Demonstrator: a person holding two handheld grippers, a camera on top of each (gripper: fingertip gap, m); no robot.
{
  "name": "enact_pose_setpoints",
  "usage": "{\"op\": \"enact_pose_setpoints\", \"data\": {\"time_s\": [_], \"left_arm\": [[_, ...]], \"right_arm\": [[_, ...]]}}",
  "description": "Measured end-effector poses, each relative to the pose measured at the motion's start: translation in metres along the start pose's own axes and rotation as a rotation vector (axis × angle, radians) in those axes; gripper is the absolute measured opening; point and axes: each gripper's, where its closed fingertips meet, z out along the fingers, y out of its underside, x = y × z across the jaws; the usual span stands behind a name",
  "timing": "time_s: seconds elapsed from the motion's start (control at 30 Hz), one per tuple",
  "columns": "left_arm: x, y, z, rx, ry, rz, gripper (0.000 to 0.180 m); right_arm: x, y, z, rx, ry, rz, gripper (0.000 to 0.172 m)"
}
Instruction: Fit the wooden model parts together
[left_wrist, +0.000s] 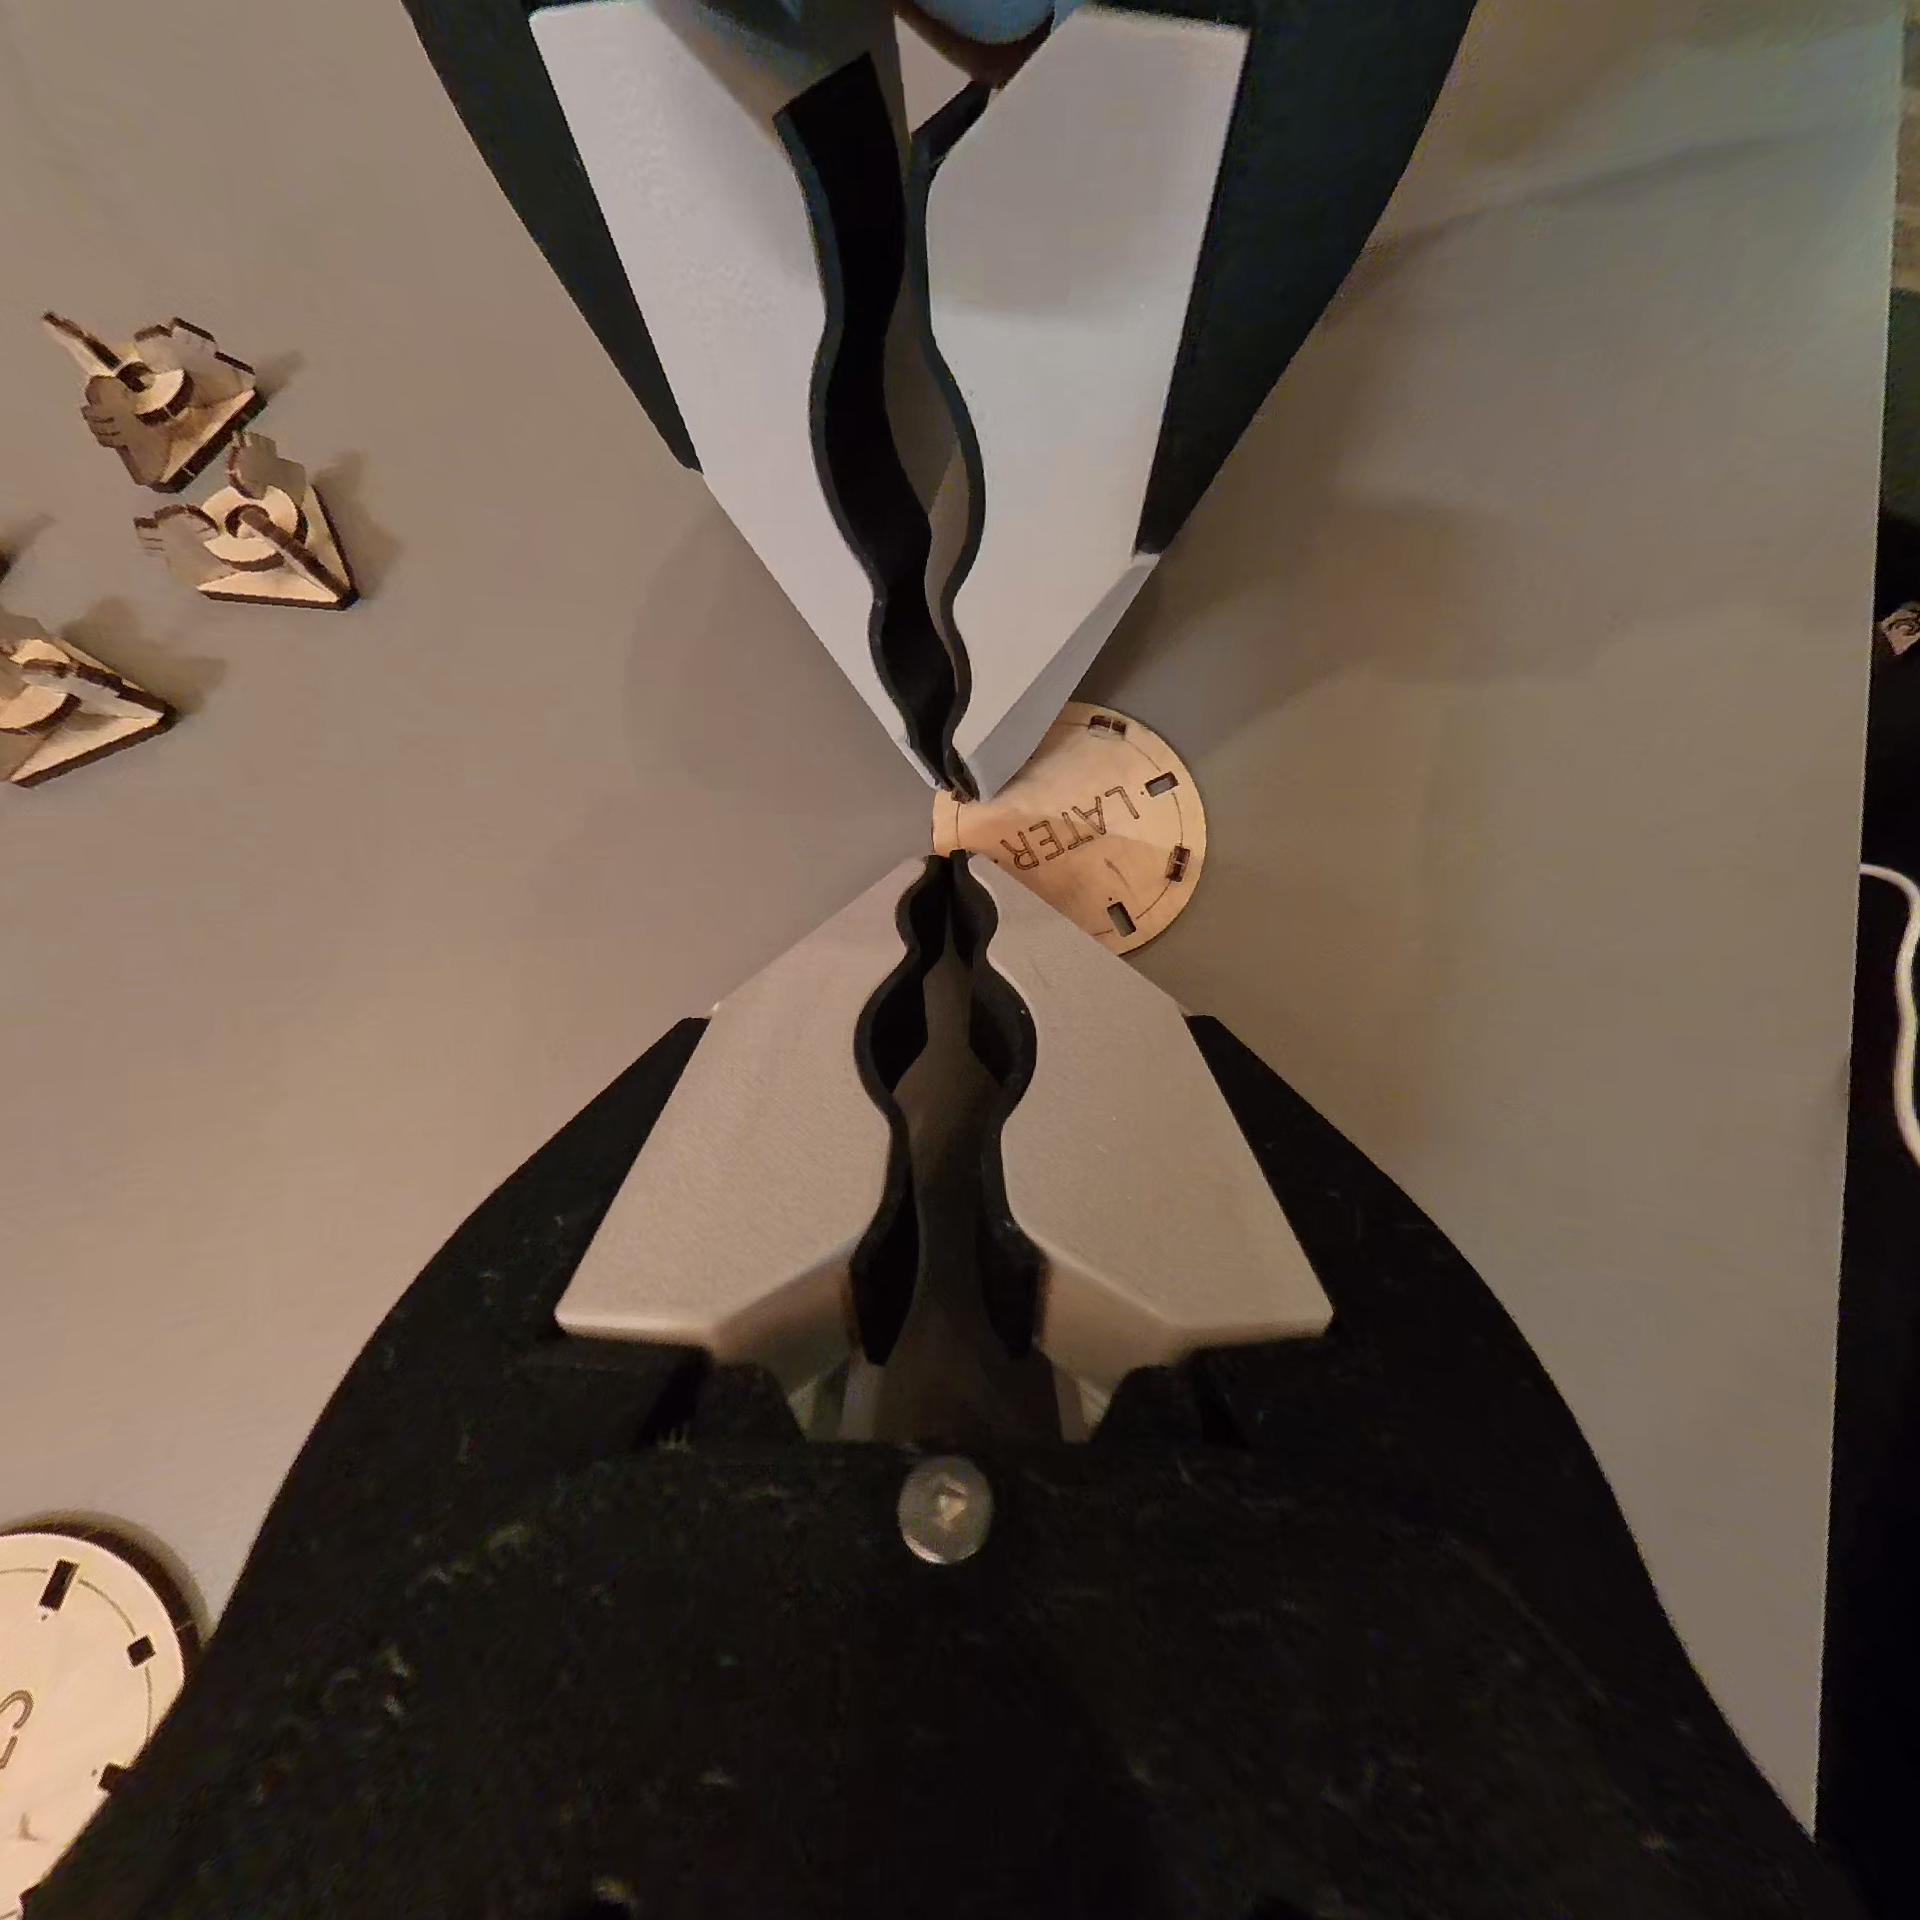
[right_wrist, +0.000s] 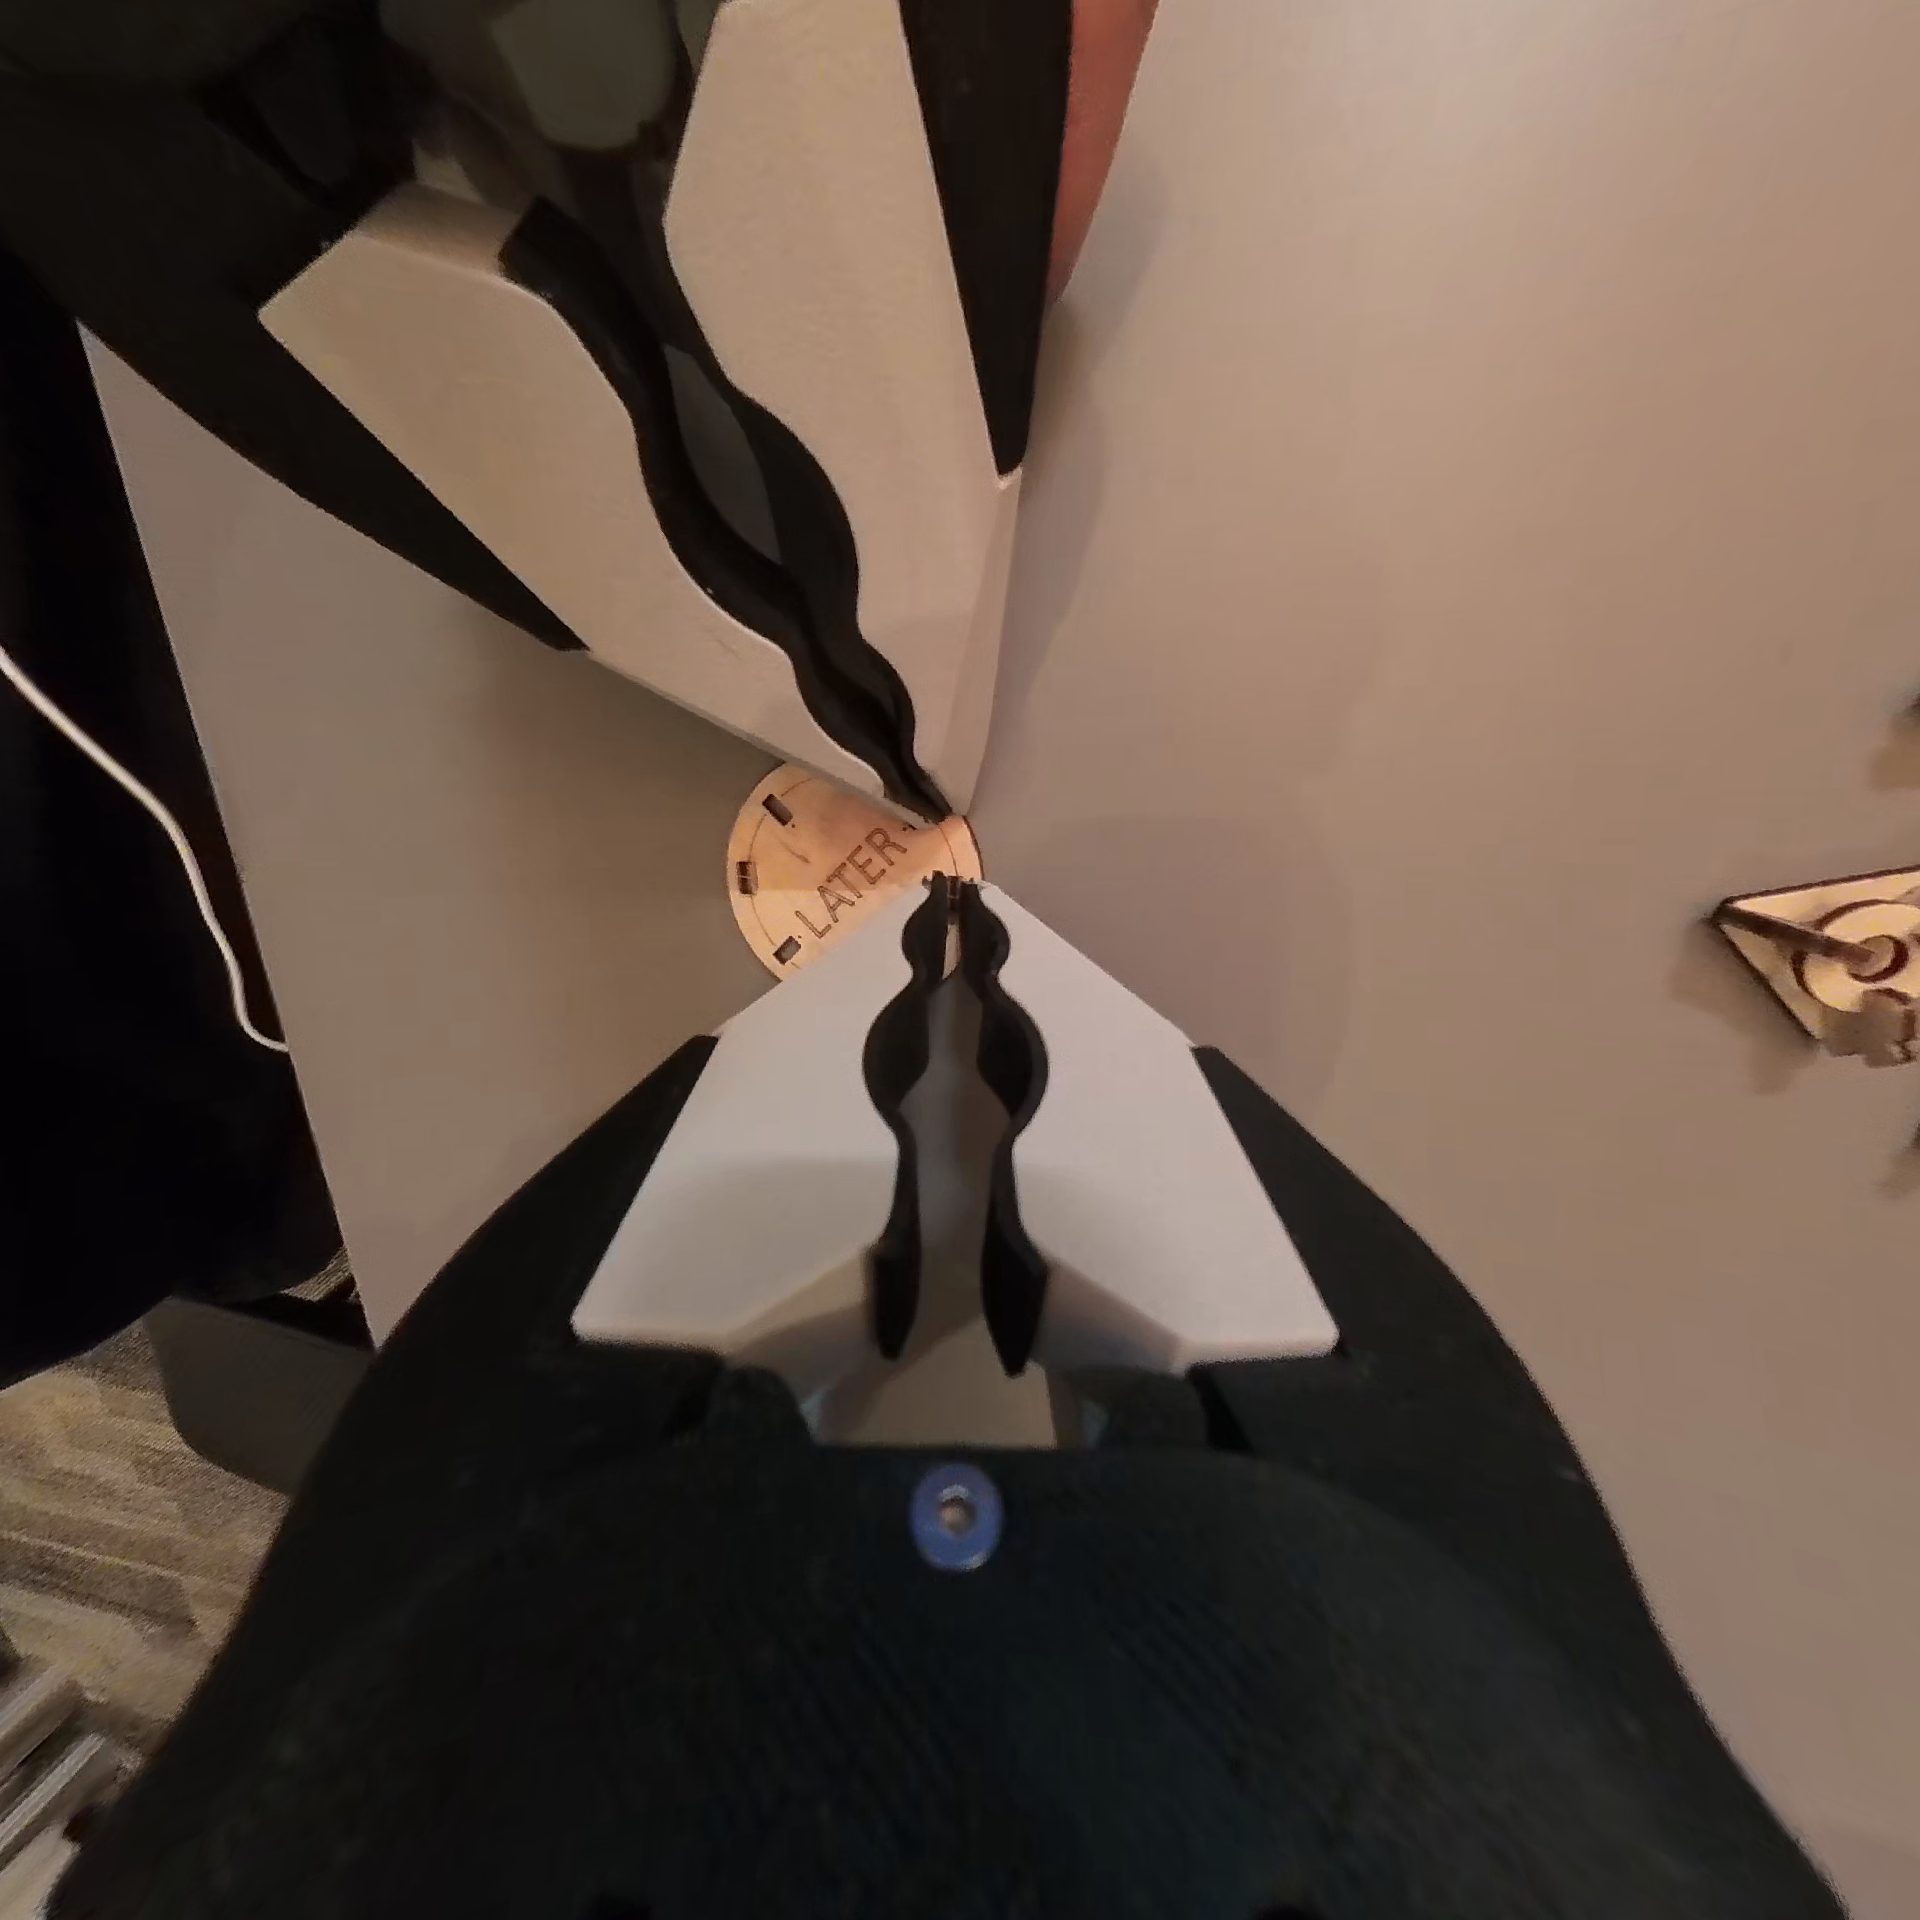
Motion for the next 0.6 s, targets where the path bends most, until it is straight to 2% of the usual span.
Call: {"op": "enact_pose_setpoints", "data": {"time_s": [0.13,0.47,0.6], "left_arm": [[0.000,0.000,0.000,0.000,-0.002,0.002,0.002],[0.000,0.000,0.000,0.000,-0.007,0.007,0.002],[0.000,0.000,0.000,0.000,-0.003,0.003,0.002]], "right_arm": [[0.000,0.000,0.000,-0.003,0.036,-0.021,0.001],[0.002,0.000,-0.014,0.135,0.122,-0.028,0.000],[-0.003,-0.002,-0.010,0.097,0.129,-0.058,0.002]]}}
